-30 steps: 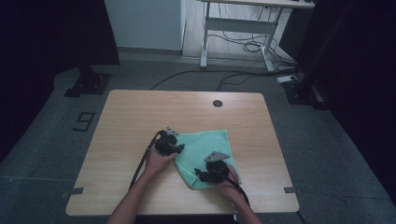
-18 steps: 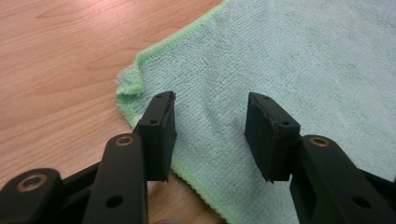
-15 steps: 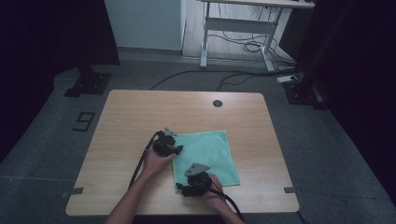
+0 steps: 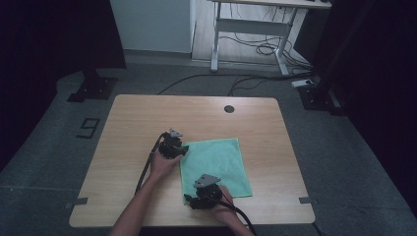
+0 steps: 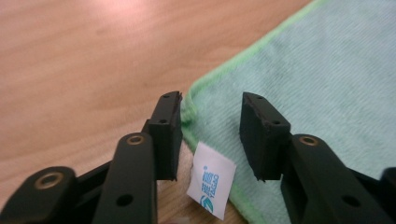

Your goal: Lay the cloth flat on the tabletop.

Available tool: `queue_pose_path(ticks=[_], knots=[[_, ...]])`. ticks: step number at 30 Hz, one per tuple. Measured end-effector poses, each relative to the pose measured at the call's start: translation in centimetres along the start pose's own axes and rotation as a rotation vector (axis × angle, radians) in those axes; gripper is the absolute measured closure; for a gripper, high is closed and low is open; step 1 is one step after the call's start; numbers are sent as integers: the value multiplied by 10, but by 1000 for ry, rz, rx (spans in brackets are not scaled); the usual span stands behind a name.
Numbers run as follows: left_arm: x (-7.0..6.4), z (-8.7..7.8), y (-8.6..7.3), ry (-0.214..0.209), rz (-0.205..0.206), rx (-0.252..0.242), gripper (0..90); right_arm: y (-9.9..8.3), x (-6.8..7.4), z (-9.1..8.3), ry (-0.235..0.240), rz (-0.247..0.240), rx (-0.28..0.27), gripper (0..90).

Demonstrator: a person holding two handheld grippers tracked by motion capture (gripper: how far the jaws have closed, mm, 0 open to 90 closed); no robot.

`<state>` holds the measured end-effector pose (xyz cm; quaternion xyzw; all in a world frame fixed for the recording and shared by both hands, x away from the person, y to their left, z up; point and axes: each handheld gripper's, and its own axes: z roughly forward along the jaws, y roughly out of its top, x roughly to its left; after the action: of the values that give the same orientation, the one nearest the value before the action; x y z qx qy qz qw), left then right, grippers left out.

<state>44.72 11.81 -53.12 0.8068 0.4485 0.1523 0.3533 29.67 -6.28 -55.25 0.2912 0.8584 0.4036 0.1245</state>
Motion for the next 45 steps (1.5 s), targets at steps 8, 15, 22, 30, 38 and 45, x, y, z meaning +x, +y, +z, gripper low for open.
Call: queue_pose_path(ticks=[8,15,22,30,38,45], knots=[[-18,-27,9,-70,65,-47,699,0,-1,0,-6,21,-8,365],[-18,1,3,-61,29,54,680,0,0,0,-12,26,-6,365],[-7,7,-2,-38,3,56,652,0,1,1,-17,29,-6,361],[-4,15,6,-46,25,50,649,3,7,3,-21,29,-3,350],[-5,12,9,-56,46,57,602,4,5,5,-2,37,-7,335],[1,-10,5,-41,40,18,598,3,6,1,20,33,-38,335]])
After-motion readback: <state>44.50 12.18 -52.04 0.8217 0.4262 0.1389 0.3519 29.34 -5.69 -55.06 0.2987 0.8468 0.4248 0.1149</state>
